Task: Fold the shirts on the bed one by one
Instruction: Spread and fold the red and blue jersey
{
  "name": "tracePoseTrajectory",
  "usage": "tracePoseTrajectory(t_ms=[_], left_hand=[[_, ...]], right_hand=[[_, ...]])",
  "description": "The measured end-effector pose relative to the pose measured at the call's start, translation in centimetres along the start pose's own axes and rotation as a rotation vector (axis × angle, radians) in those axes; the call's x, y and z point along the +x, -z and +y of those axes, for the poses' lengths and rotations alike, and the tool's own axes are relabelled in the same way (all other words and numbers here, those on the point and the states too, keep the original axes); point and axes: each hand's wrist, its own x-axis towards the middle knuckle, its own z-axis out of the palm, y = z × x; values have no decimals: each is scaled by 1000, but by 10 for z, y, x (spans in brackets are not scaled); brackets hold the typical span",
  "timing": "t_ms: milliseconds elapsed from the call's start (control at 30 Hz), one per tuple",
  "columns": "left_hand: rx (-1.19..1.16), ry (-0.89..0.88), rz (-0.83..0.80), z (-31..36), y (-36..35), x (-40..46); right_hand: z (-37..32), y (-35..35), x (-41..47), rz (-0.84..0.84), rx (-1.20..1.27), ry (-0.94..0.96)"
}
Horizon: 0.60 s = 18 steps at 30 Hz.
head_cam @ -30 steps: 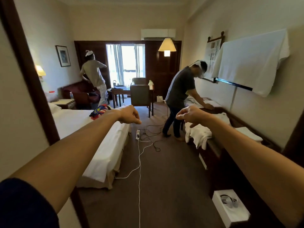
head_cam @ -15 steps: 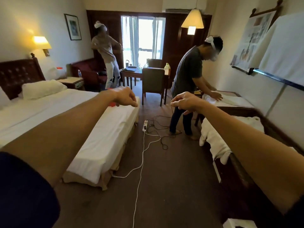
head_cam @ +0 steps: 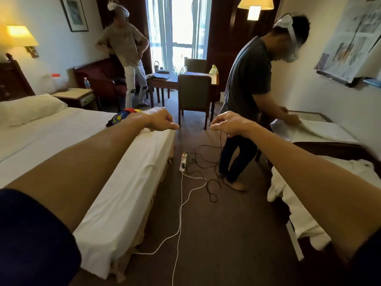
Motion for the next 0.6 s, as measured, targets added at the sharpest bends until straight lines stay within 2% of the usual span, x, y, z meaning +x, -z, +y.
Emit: tracePoseTrajectory(t_ms=[267, 600], left_hand=[[7, 76, -7, -87, 17, 154], [-163, 308, 14, -215, 32, 339]], right_hand=[[-3, -17, 201, -81, 0, 63], [-24, -30, 473, -171, -7, 192]])
